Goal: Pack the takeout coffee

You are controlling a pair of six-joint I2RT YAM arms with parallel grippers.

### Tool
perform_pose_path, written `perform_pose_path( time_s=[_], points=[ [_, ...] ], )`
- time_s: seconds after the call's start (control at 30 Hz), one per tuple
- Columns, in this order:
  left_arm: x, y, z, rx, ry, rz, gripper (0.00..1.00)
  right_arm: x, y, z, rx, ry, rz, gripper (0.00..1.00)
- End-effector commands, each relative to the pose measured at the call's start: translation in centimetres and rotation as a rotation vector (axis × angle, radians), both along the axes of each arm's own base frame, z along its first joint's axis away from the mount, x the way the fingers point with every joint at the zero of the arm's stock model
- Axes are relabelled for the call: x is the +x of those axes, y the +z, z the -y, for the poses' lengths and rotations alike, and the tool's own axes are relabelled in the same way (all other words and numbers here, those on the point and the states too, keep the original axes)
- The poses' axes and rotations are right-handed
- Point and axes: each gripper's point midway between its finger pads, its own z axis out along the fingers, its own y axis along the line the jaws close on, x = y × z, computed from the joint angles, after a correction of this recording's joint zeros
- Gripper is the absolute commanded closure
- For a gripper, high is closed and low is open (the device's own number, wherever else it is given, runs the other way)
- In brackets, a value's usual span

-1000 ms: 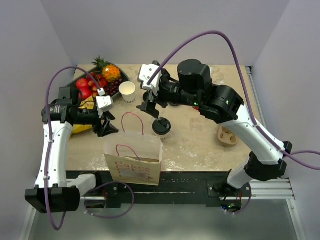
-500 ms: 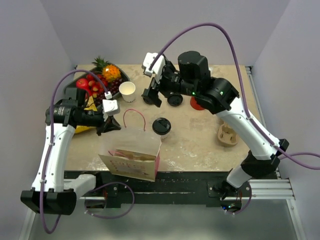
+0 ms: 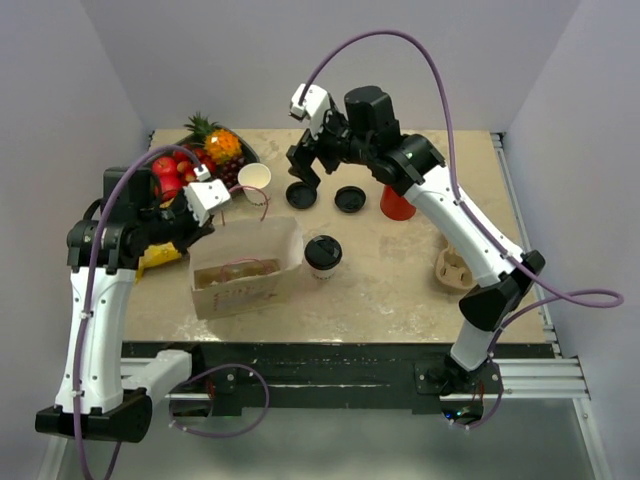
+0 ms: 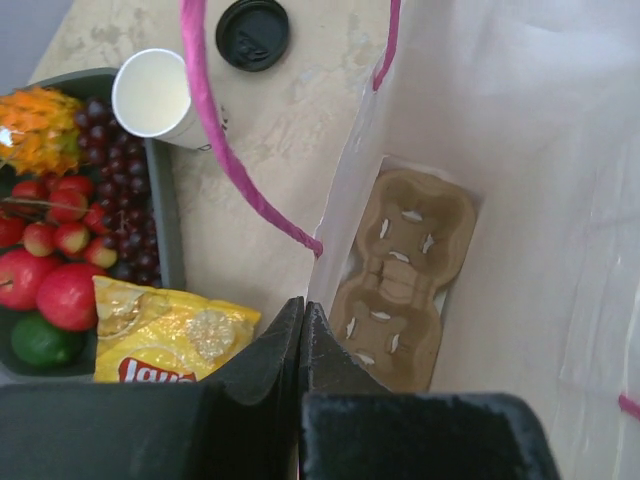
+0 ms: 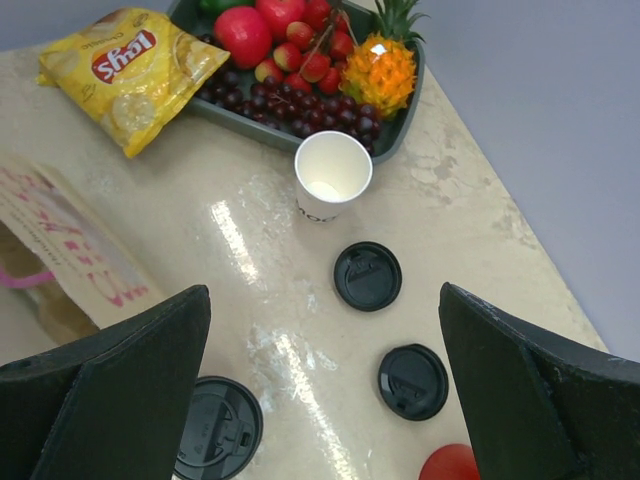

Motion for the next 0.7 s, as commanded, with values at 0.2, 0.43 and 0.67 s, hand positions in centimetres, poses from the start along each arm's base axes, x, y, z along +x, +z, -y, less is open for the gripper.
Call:
perform_pose_path(
  time_s=[0.2, 0.43, 0.67],
  points=[
    [-4.3, -0.2, 0.1, -0.023, -0.019, 0.303, 1.0, -0.1, -1.3, -1.0, 0.037, 0.072, 0.002, 0.01],
    [-6.7, -0.3, 1.1, -0.054, -0.084, 0.331, 1.0, 0.5, -3.1, -2.0, 0.029, 0.108, -0.029, 0.01],
    [-7.5, 1.9, 2.0, -0.112, -0.114, 0.342, 1.0, 0.2, -5.0, -1.6, -0.013, 0.132, -0.017, 0.01]
  ],
)
